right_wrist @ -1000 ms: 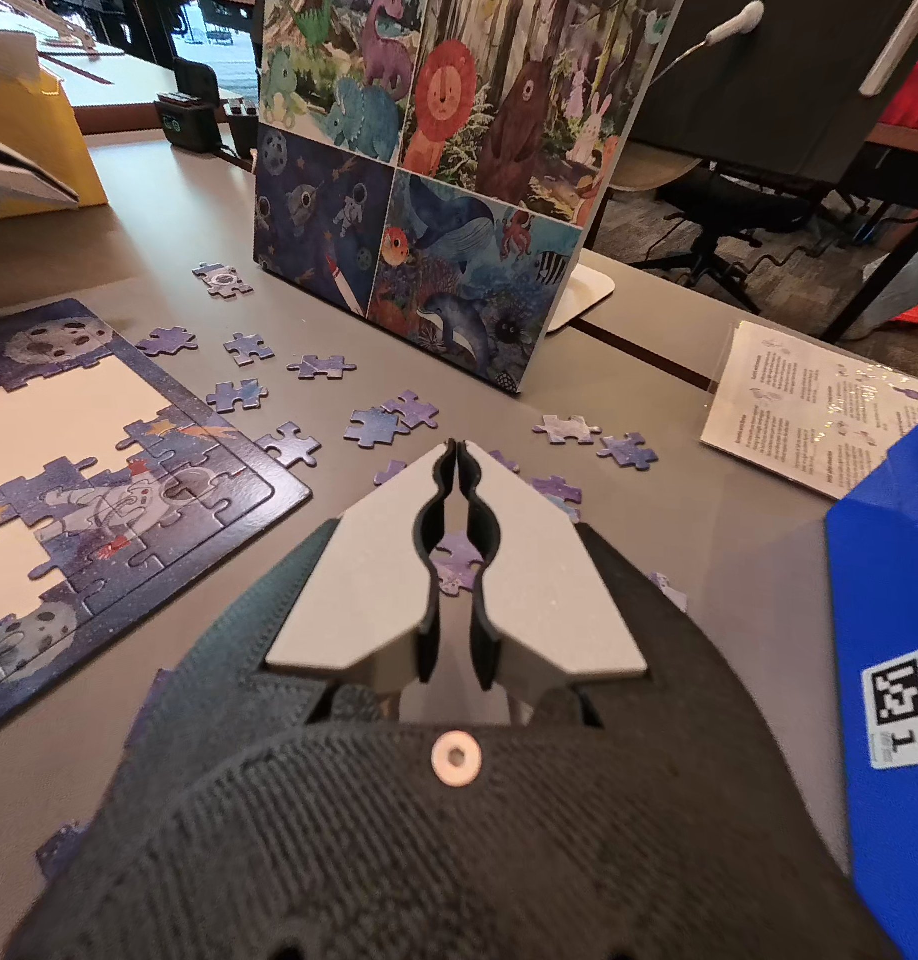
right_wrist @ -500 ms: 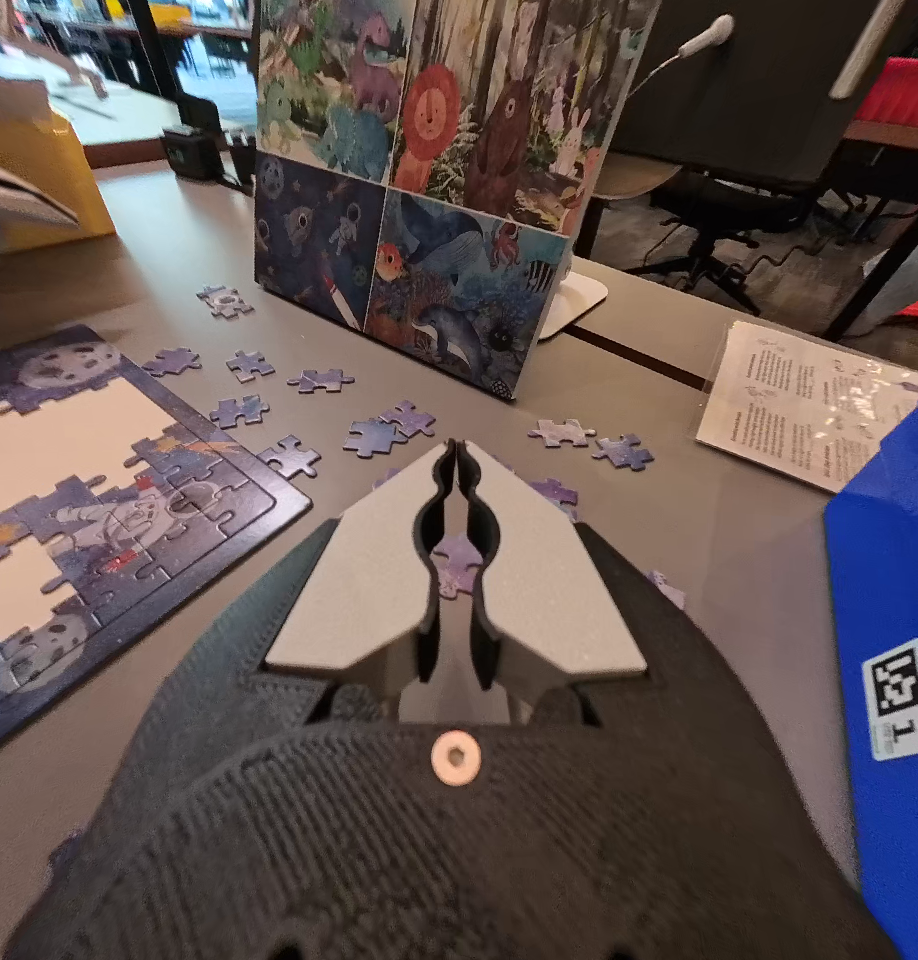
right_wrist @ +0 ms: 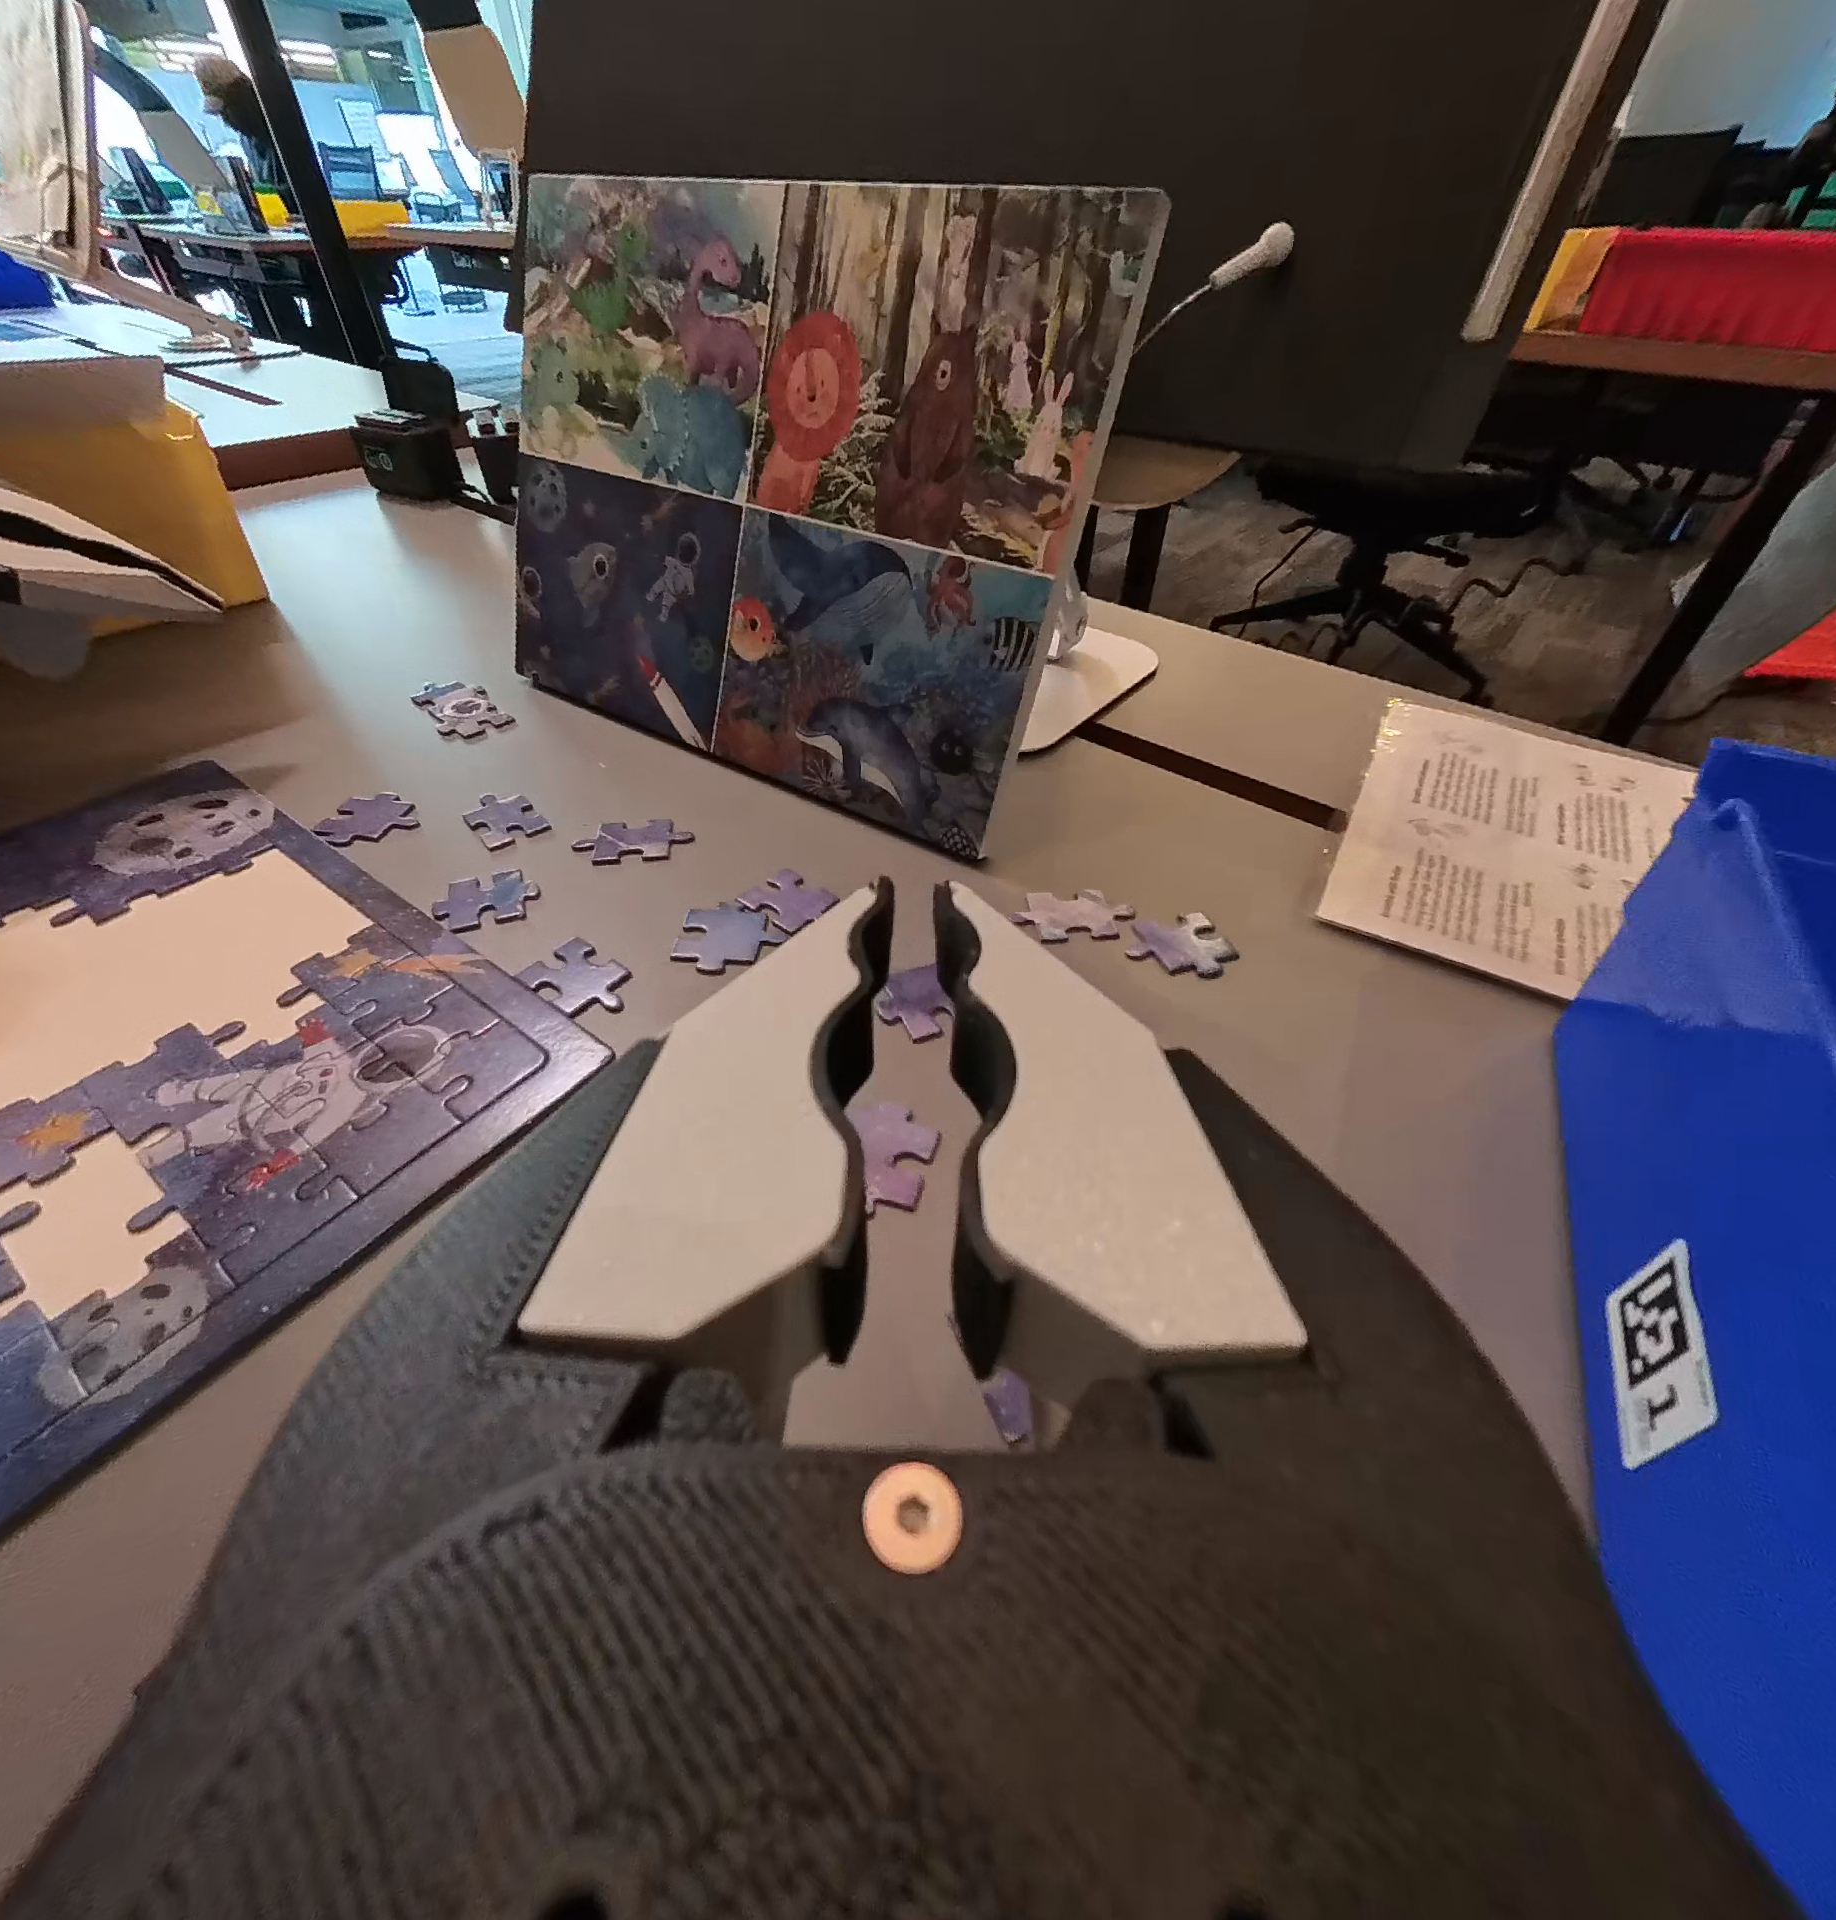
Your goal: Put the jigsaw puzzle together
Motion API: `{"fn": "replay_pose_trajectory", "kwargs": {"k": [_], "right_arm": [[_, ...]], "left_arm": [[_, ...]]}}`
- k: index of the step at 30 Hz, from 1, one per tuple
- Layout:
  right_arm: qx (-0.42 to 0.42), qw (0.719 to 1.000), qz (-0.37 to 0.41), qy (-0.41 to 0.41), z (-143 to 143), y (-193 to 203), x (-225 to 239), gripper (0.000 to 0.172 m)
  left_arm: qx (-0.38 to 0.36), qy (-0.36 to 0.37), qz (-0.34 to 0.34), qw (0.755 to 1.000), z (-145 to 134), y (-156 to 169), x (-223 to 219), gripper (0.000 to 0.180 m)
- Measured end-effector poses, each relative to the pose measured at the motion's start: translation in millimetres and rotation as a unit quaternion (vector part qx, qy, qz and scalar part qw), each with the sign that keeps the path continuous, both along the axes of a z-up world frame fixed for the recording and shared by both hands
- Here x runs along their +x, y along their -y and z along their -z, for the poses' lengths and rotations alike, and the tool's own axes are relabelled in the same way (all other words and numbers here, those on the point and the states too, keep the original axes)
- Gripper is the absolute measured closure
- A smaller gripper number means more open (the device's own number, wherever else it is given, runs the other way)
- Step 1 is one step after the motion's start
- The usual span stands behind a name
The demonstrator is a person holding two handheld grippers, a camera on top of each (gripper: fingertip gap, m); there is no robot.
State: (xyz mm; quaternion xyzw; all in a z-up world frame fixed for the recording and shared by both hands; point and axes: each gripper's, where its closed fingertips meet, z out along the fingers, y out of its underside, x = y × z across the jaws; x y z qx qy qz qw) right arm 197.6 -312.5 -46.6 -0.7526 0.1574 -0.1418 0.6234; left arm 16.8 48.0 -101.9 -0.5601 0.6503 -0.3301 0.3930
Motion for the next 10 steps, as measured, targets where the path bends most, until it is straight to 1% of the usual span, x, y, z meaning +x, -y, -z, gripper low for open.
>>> {"fn": "replay_pose_trajectory", "kwargs": {"k": [5, 10], "right_arm": [[0.008, 1.000, 0.003, 0.012, -6.1, 2.8, -0.1, 0.166], [0.034, 0.998, 0.020, 0.052, -23.9, 13.7, 0.9, 0.172]], "left_arm": [[0.003, -0.001, 0.001, 1.000, 0.4, 0.6, 0.2, 0.180], [0.002, 0.003, -0.001, 1.000, -1.3, -1.0, -0.1, 0.180]]}}
